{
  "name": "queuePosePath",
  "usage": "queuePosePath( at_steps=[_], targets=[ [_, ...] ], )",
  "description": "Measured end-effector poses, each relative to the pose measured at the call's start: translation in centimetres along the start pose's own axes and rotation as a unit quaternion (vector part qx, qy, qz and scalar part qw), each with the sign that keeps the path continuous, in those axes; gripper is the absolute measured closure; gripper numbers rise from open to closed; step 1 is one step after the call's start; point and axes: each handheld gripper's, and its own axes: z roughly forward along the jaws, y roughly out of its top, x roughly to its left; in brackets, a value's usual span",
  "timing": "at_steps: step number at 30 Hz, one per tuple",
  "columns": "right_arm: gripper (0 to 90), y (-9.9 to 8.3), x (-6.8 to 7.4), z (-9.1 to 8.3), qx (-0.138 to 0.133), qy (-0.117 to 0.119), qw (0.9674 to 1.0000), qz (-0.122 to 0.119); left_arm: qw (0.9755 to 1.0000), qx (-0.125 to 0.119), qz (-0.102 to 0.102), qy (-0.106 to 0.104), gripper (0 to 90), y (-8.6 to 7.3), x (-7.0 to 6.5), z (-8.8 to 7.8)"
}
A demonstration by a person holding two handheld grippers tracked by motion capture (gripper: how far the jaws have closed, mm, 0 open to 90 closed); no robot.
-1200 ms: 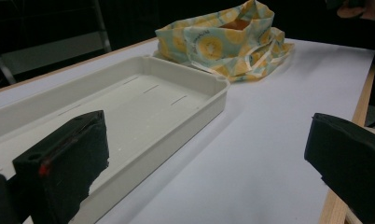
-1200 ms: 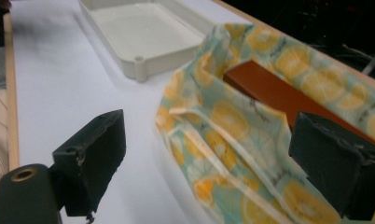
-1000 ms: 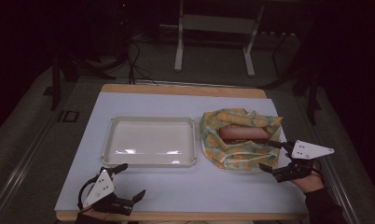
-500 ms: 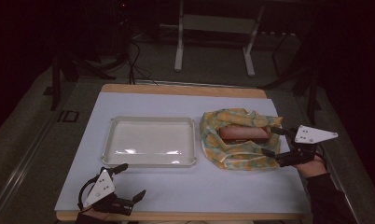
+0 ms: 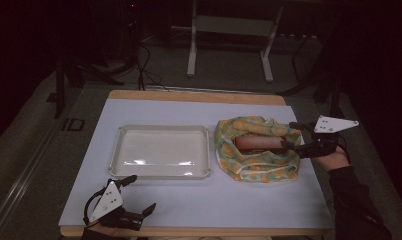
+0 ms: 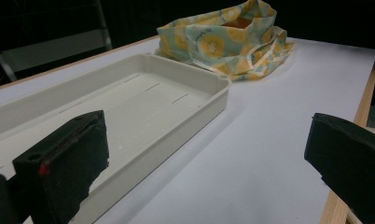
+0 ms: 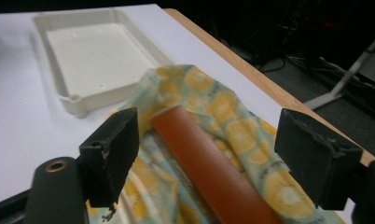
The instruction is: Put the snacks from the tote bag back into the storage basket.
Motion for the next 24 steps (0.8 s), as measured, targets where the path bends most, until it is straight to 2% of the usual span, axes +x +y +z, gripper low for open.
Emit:
queuePosePath(
  at_steps=[3, 7, 13, 20, 22, 24],
  targets=[
    [26.7, 0.1, -0.9, 0.6, 0.012, 0.000, 0.9999, -0.003, 1.0000, 0.000, 0.000, 0.001, 0.0, 0.0, 0.0, 0.0],
    [32.6, 0.1, -2.0, 1.4, 0.030, 0.012, 0.9995, -0.005, 1.0000, 0.001, 0.000, 0.001, 0.0, 0.0, 0.0, -0.1],
    [33.6, -0.5, -3.1, 2.7, 0.055, 0.030, 0.9980, 0.000, 1.0000, 0.003, 0.000, 0.003, 0.0, -0.1, 0.0, -0.2],
    [33.2, -1.8, -3.8, 4.3, 0.097, 0.041, 0.9945, -0.001, 1.0000, 0.005, 0.001, 0.005, 0.0, -0.2, 0.0, -0.2],
    [32.4, -2.5, -4.0, 5.2, 0.124, 0.045, 0.9912, -0.005, 1.0000, 0.006, 0.001, 0.006, 0.0, -0.2, 0.0, -0.2],
    [32.2, -2.7, -4.0, 5.4, 0.134, 0.043, 0.9900, -0.008, 1.0000, 0.006, 0.001, 0.007, 0.0, -0.2, 0.0, -0.2]
  ],
)
